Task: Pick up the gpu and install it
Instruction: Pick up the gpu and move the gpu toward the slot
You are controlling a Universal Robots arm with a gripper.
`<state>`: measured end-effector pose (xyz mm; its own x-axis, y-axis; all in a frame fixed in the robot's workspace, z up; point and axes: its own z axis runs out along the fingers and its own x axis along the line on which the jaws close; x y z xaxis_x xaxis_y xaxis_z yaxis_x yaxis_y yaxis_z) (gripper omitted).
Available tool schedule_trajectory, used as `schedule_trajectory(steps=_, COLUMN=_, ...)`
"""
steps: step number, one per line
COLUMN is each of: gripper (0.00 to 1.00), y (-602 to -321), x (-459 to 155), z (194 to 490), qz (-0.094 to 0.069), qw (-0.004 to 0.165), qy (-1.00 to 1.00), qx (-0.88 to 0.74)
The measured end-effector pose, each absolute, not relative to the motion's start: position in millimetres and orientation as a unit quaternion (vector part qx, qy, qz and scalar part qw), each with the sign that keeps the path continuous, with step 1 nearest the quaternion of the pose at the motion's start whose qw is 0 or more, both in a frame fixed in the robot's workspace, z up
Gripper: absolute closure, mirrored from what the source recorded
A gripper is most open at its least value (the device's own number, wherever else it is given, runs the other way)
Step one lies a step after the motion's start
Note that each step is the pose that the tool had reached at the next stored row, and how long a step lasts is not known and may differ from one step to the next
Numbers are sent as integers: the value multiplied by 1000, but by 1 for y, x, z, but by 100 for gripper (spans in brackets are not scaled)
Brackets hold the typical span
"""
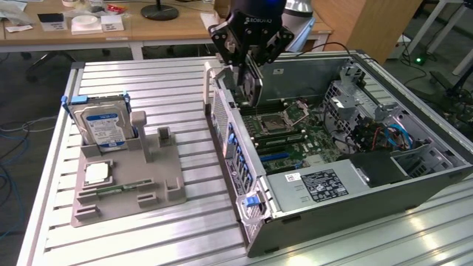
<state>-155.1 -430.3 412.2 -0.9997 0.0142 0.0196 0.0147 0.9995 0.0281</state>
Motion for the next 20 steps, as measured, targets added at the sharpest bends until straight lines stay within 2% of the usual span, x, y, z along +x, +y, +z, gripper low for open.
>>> schedule_trajectory(steps=20, gripper=72, y=-430, x=-124, z=410, qz=-14, qw=10, qy=-1000, qx=-7)
